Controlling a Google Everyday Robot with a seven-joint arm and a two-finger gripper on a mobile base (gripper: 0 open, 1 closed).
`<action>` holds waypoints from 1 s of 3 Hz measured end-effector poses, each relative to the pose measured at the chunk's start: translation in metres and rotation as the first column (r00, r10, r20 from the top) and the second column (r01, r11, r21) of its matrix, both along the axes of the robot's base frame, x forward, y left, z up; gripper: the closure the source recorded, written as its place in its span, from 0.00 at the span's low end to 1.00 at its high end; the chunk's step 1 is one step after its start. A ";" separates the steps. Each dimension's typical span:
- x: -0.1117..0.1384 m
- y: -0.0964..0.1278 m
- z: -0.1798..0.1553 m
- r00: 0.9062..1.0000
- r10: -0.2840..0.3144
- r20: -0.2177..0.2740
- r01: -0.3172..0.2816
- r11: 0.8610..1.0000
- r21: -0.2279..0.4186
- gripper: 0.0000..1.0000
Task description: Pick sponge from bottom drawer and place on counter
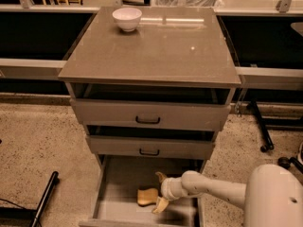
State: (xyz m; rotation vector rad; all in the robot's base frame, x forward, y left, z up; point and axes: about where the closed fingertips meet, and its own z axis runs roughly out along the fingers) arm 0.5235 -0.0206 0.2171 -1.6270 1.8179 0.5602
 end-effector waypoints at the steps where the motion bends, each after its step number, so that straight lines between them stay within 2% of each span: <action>1: 0.014 -0.004 -0.026 0.999 -0.017 -0.042 0.016 0.999 -0.035 0.00; 2: 0.019 0.001 -0.059 0.996 0.013 -0.083 -0.016 0.999 -0.030 0.00; 3: 0.025 0.009 -0.082 0.995 0.049 -0.088 -0.050 0.999 -0.002 0.00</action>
Offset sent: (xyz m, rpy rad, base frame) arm 0.0299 -0.0002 -0.1010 -0.0282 0.1330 0.0635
